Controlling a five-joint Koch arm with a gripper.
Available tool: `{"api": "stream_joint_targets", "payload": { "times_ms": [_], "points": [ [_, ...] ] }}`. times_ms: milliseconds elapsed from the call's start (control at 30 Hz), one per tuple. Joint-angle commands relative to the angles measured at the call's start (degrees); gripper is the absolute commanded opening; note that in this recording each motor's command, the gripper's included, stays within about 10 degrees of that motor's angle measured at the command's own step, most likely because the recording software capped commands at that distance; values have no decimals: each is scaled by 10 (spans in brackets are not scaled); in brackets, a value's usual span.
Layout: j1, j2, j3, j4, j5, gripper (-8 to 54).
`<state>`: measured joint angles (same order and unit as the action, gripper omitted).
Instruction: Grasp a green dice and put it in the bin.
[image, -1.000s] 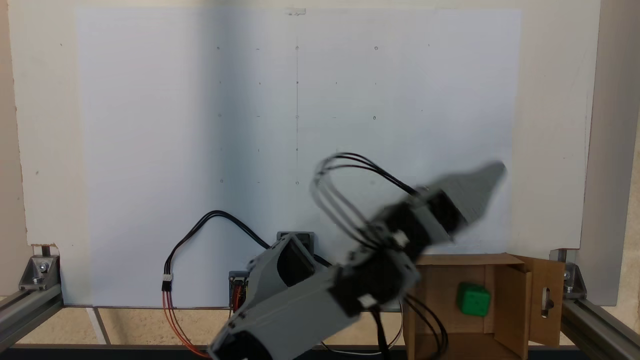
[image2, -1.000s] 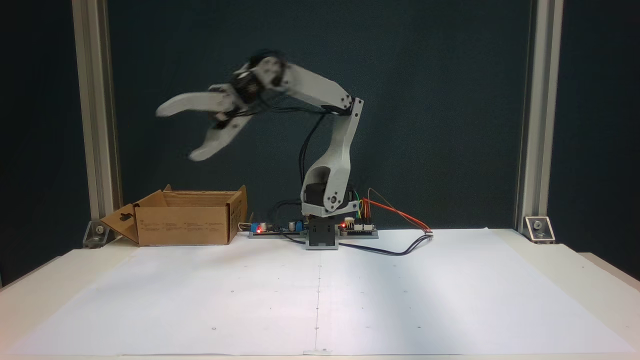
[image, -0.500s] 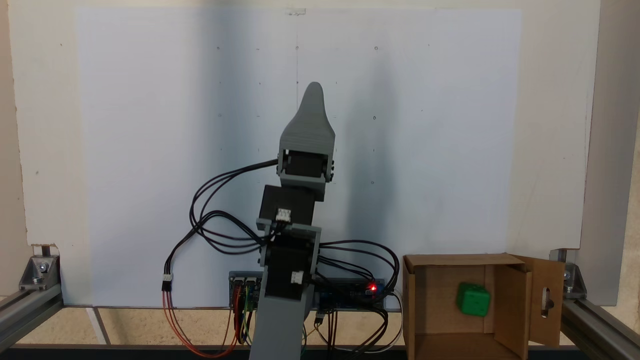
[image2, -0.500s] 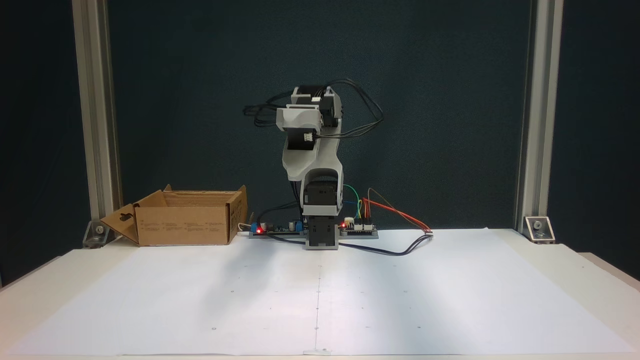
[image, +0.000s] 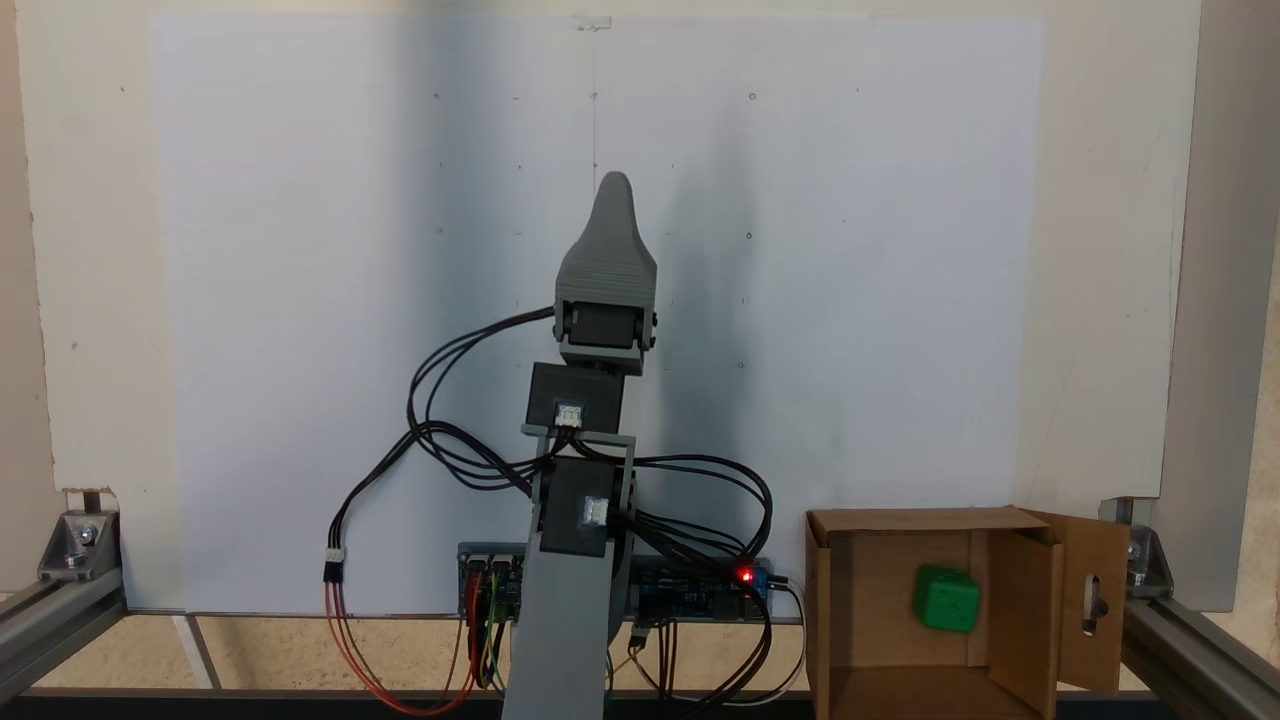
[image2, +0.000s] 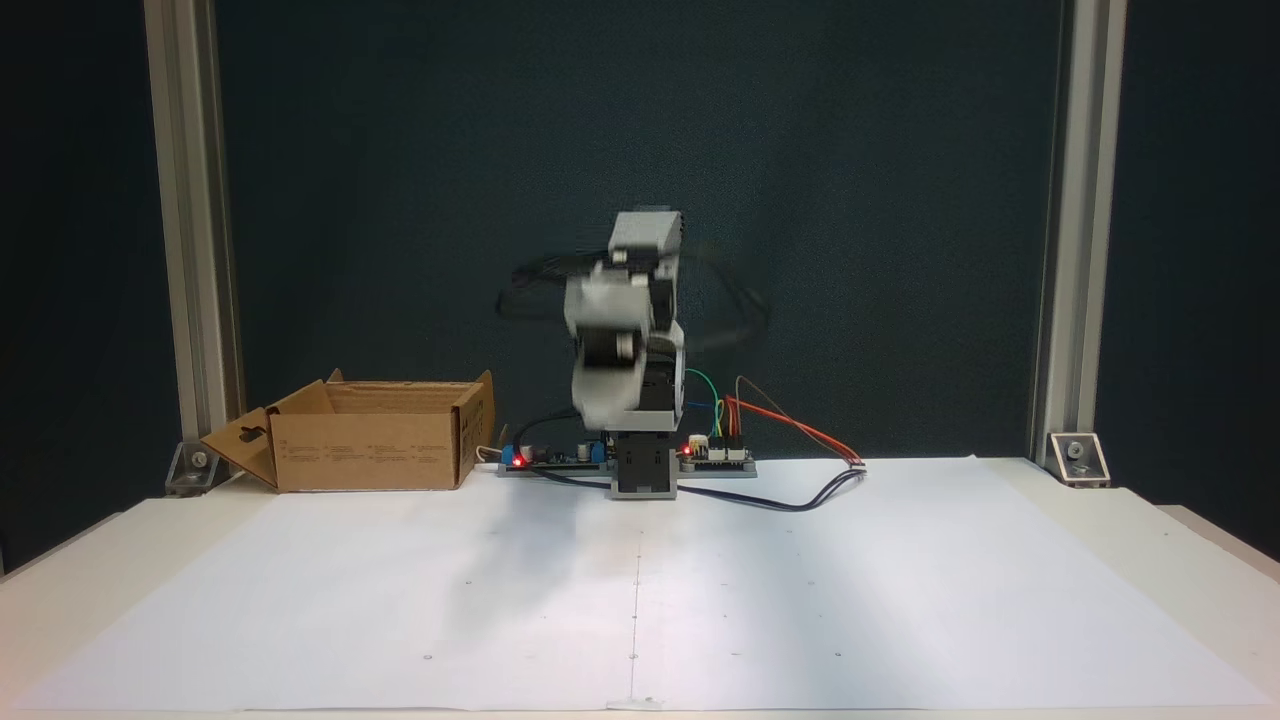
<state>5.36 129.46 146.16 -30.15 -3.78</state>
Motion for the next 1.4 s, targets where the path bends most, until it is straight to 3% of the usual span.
{"api": "stream_joint_targets", "payload": {
  "times_ms": [0,800,1367],
  "points": [
    [-4,64,1,-96,24,439],
    [-5,63,328,-627,26,445],
    [-10,62,331,-628,25,446]
  ]
}}
